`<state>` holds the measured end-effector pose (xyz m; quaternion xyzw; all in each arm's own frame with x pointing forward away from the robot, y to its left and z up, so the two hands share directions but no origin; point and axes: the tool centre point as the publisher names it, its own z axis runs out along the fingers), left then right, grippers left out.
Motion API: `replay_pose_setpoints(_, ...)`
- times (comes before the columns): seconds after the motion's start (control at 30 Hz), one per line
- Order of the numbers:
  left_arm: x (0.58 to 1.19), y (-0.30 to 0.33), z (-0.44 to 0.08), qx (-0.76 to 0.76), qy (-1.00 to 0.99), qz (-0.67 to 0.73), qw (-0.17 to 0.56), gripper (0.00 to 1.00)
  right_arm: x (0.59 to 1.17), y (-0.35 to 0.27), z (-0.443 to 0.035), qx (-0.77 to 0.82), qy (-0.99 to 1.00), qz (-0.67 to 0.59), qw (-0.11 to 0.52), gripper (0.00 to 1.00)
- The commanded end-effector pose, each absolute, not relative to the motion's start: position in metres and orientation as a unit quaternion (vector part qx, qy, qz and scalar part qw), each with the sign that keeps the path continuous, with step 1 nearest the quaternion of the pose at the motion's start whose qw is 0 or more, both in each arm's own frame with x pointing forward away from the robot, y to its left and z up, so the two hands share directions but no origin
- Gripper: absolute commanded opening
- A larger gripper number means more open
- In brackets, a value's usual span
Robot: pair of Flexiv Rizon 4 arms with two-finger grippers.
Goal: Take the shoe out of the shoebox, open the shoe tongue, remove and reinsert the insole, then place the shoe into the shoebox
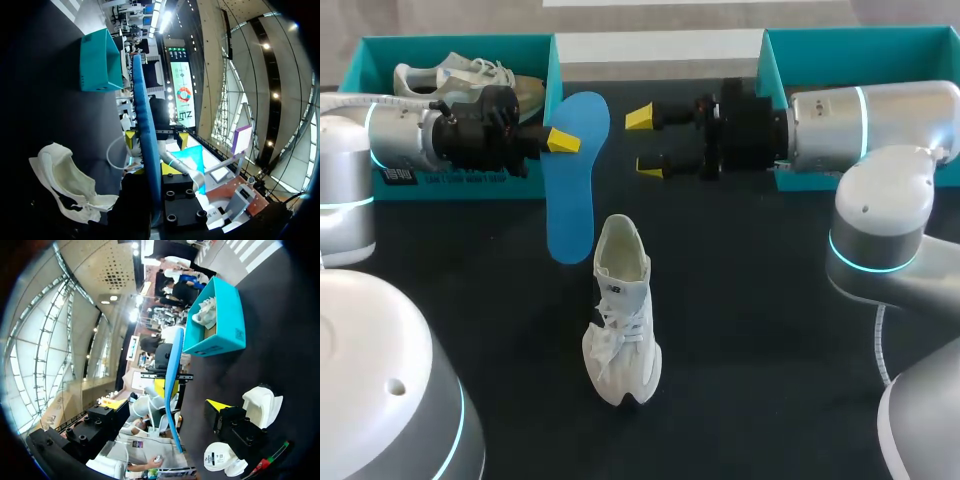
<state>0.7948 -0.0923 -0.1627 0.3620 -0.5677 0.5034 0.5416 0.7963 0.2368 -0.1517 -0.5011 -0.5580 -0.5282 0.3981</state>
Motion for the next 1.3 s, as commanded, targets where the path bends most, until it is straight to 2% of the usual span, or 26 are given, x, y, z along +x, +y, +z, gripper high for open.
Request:
replay_pose_setpoints(0.03, 0.8, -0.088, -0.149, 0.289, -0.634, 0.522, 0.493, 0.0, 0.796, 0.239, -0.151, -0.502, -0.558, -0.528, 0.397, 1.0)
replay_pose_setpoints(0.33, 0.794, -0.08, -0.129, 0.182, -0.755, 0.531, 0.339, 0.0, 0.796, 0.239, -0.151, -0.502, -0.558, -0.528, 0.397, 1.0)
replay_pose_setpoints(0.6, 0.795, -0.066, -0.122, 0.101, -0.767, 0.603, 0.194, 0.0, 0.796, 0.239, -0.151, -0.502, -0.558, -0.528, 0.397, 1.0)
replay_pose_setpoints(1.1, 0.796, -0.066, -0.12, 0.108, -0.764, 0.602, 0.206, 0.0, 0.796, 0.239, -0.151, -0.502, -0.558, -0.528, 0.397, 1.0)
replay_pose_setpoints(1.23, 0.798, -0.069, -0.136, 0.035, -0.758, 0.637, 0.136, 0.0, 0.796, 0.239, -0.151, -0.502, -0.558, -0.528, 0.397, 1.0)
replay_pose_setpoints(1.3, 0.802, -0.07, -0.142, -0.022, -0.756, 0.651, 0.062, 0.0, 0.796, 0.239, -0.151, -0.502, -0.558, -0.528, 0.397, 1.0)
